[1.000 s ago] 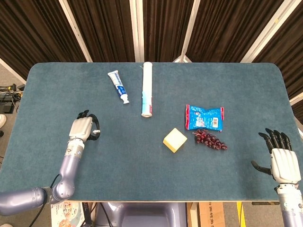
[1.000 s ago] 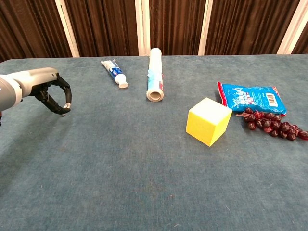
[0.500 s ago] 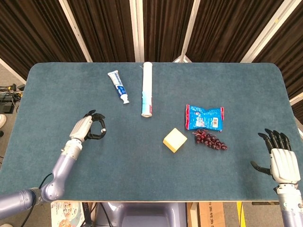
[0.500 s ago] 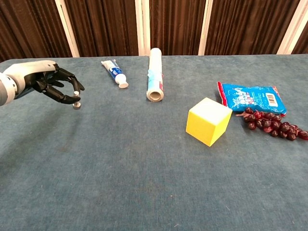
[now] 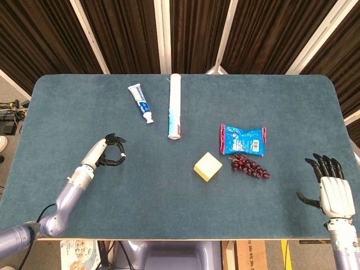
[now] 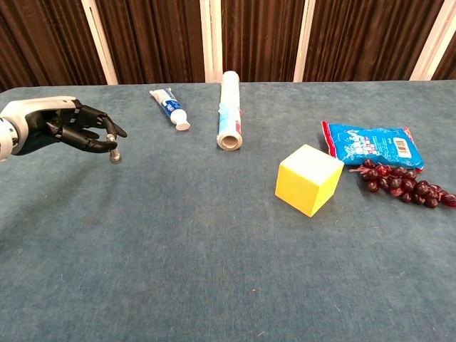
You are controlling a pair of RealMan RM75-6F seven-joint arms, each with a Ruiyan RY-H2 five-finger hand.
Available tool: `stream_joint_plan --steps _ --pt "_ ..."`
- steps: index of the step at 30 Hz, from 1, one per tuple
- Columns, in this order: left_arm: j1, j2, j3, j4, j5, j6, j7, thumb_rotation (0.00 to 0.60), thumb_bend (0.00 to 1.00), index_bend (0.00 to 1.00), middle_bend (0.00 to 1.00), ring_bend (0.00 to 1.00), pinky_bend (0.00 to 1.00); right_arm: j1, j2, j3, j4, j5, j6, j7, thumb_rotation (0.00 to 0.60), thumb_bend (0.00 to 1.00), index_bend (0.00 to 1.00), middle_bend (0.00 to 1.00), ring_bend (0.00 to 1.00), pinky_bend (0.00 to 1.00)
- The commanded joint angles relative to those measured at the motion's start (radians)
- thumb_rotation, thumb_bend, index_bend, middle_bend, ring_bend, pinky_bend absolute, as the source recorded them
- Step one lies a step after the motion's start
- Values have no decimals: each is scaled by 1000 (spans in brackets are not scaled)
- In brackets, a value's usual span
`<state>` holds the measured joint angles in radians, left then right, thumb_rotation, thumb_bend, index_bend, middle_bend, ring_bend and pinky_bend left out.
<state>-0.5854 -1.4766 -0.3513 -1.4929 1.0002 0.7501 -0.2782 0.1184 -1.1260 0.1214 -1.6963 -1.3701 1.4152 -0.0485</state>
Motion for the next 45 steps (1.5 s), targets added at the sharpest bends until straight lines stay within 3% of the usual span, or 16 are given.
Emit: stream_joint_plan --steps 1,17,34,45 --pt "9 -18 6 28 59 23 -48 600 513 592 236 0 0 1 0 0 1 -1 0 1 600 153 194 115 57 0" --pt "1 -53 37 123 134 5 -198 600 513 594 235 0 0 0 -4 3 4 5 4 0 600 153 193 115 58 0" --pt "-9 -92 100 203 209 72 -142 600 509 594 232 0 0 -2 -9 8 8 7 12 1 600 153 194 115 59 0" --pt "-9 -106 116 246 233 78 -204 600 509 600 232 0 0 -2 -16 13 13 8 20 -2 600 153 194 115 59 0"
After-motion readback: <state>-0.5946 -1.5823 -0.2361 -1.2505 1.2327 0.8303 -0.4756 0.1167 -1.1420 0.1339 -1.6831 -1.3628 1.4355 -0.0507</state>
